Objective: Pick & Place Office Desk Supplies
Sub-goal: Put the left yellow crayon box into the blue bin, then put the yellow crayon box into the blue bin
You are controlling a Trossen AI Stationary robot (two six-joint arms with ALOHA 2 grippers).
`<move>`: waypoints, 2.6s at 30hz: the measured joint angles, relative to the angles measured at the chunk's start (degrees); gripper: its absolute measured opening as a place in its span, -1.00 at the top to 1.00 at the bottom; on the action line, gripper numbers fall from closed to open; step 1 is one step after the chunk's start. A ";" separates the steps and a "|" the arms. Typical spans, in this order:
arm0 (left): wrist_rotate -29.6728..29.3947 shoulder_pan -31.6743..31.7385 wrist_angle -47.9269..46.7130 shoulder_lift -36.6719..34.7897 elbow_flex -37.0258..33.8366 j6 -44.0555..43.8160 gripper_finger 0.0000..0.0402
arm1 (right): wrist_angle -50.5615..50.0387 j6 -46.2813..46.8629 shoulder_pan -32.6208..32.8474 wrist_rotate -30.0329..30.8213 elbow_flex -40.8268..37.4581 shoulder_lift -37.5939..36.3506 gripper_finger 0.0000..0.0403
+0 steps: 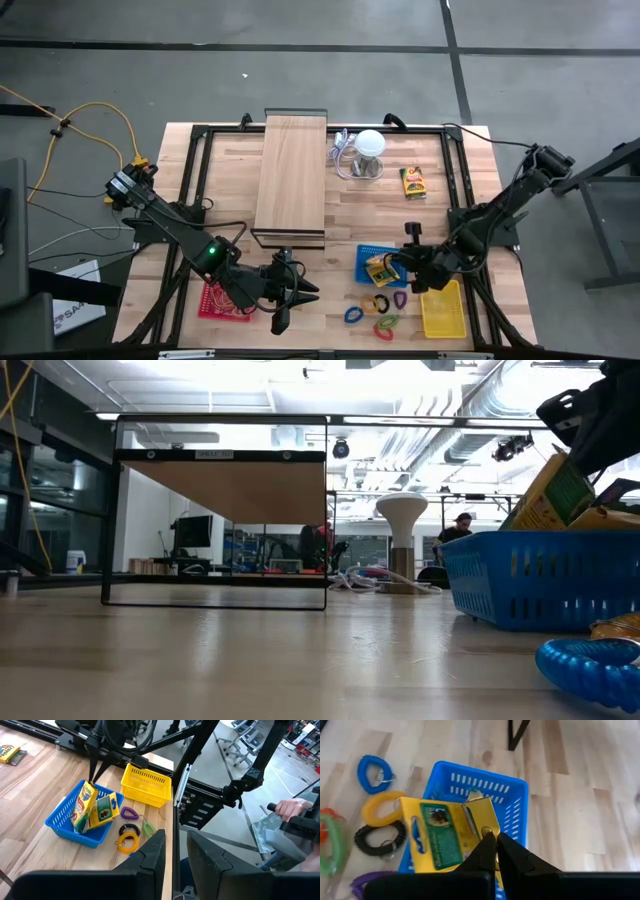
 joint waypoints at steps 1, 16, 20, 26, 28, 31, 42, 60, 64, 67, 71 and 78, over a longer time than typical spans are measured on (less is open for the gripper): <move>0.00 0.00 0.00 0.00 -0.02 0.00 0.62 | 0.25 0.09 0.02 -0.58 0.00 0.00 0.98; 0.00 0.00 0.00 0.00 -0.01 0.00 0.62 | 2.83 -0.05 0.01 -3.31 0.00 0.00 0.55; 0.00 0.00 0.00 -0.02 -0.02 0.00 0.62 | 3.05 0.06 -0.01 -4.06 0.00 -0.02 0.43; 0.00 0.00 0.00 0.00 -0.02 0.00 0.62 | 3.88 0.11 -0.01 -4.60 0.00 -0.02 0.36; 0.00 0.00 0.00 -0.02 -0.02 0.00 0.62 | 3.84 0.07 -0.02 -4.59 0.00 -0.02 0.36; 0.00 0.00 0.00 0.00 0.00 0.00 0.62 | 3.84 -0.05 -0.01 -4.39 0.00 -0.02 0.37; 0.00 0.00 0.00 0.00 -0.02 0.00 0.62 | 2.13 5.36 -2.31 0.31 0.00 -0.62 0.37; 0.00 0.00 0.00 0.00 -0.01 0.00 0.62 | -3.84 15.08 -20.06 1.59 0.00 -1.47 0.38; 0.00 0.00 0.00 -0.01 -0.02 0.00 0.62 | -5.49 13.74 -24.43 1.47 0.00 -1.46 0.38; 0.00 0.00 0.00 0.00 -0.02 0.00 0.62 | -6.36 11.43 -27.51 1.47 0.00 -1.48 0.38; 0.00 0.00 0.00 0.00 0.00 0.00 0.62 | -6.53 8.30 -31.40 -1.30 0.00 -1.46 0.38; 0.00 0.00 0.00 0.00 -0.02 0.00 0.62 | -6.52 -2.32 -36.88 -6.07 0.00 -1.46 0.38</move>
